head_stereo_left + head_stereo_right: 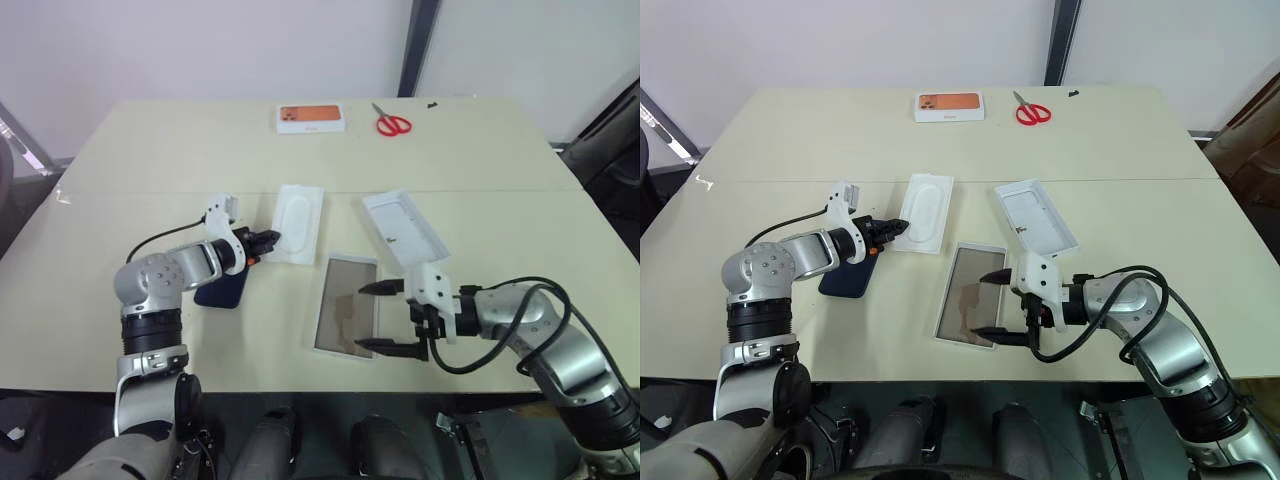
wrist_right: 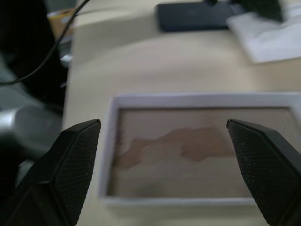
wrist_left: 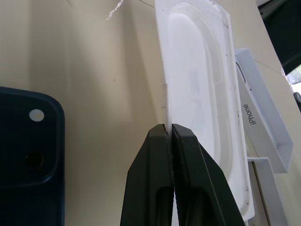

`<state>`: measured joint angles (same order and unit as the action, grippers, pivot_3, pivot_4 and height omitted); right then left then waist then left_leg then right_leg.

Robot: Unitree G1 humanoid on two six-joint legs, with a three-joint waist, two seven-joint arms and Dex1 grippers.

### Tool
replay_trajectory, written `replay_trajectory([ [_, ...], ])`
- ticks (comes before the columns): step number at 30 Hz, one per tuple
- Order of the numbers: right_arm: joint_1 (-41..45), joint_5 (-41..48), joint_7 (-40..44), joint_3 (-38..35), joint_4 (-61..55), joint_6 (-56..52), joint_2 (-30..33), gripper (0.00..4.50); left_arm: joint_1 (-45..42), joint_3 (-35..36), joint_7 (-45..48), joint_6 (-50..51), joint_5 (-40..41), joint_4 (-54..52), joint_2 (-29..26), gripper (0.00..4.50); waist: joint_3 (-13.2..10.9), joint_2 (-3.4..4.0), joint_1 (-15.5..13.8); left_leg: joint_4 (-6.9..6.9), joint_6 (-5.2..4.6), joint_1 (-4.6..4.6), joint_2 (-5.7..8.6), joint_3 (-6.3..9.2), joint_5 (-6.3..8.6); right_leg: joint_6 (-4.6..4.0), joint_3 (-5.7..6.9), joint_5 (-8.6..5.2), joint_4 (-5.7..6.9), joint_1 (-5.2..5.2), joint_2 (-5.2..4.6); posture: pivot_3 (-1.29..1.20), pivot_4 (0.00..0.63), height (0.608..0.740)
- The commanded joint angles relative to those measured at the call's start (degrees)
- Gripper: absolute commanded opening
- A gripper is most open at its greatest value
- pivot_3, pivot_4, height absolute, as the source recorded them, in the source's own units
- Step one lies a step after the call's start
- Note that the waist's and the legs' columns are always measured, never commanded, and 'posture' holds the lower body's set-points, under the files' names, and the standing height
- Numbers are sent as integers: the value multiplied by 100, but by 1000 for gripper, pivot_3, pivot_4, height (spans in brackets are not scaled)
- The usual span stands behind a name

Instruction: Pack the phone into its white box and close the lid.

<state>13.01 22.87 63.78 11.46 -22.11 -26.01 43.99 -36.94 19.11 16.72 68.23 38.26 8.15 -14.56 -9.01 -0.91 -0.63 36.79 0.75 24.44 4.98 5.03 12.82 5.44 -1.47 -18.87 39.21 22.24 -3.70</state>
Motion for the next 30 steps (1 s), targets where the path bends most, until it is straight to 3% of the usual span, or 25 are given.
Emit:
replay_trajectory([
  [1,147,54,427,315,-66,50,17,4500,-115,-65,111,-98,51,-170,-78,54,0,0,2,0,0,0,0,0,0,0,0,0,0,1,0,0,150,734],
  [10,563,-1135,351,1043,795,894,-254,4500,42,-67,89,-53,58,-322,-62,54,0,-1,3,3,1,0,0,0,0,1,0,0,0,0,0,0,150,734],
  [13,583,-1340,393,1079,922,1182,-248,3635,65,-72,79,-56,50,-346,-59,0,-1,-1,-6,4,1,1,0,0,0,1,0,0,0,1,0,0,150,734],
  [20,751,-1440,270,924,1176,1337,-386,67,-61,45,31,-67,91,-284,-37,0,0,-1,2,5,2,1,0,0,0,1,1,0,0,0,0,0,150,734],
  [30,1386,-1919,-53,910,1972,1872,-693,23,-692,542,-179,152,335,45,-82,0,-1,-2,11,8,2,2,0,1,0,1,3,0,1,1,1,0,150,734],
])
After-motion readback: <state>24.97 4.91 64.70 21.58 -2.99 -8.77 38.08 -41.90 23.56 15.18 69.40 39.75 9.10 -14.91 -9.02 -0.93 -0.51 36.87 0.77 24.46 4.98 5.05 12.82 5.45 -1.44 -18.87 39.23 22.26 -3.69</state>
